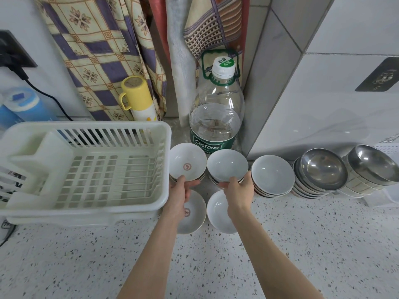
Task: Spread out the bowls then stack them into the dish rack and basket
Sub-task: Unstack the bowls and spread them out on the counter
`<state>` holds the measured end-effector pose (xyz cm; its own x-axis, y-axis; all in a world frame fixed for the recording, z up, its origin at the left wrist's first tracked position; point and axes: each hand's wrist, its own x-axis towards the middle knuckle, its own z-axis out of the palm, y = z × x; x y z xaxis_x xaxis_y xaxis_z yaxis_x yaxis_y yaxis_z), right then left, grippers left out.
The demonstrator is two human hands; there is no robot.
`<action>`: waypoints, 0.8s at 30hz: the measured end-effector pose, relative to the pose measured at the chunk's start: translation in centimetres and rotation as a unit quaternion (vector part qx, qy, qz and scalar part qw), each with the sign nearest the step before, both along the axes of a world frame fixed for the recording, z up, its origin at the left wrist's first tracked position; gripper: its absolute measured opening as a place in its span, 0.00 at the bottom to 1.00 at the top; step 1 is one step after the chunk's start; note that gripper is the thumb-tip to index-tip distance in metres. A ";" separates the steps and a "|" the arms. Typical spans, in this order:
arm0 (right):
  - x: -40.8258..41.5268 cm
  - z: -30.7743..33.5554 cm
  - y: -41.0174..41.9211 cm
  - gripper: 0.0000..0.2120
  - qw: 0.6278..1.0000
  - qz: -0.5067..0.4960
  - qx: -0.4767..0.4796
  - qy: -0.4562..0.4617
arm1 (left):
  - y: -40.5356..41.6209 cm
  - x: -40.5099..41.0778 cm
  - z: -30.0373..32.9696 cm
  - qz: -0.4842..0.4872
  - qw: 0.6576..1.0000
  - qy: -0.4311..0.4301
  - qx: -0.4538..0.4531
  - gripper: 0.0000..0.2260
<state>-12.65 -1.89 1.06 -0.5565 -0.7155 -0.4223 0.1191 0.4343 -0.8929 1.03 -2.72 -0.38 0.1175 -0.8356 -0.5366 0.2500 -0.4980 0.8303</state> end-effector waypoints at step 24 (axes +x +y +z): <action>-3.8 3.2 7.6 0.24 0.976 -0.065 -0.195 -0.072 | 5.3 -0.5 1.0 -0.023 0.986 0.148 -0.078 0.24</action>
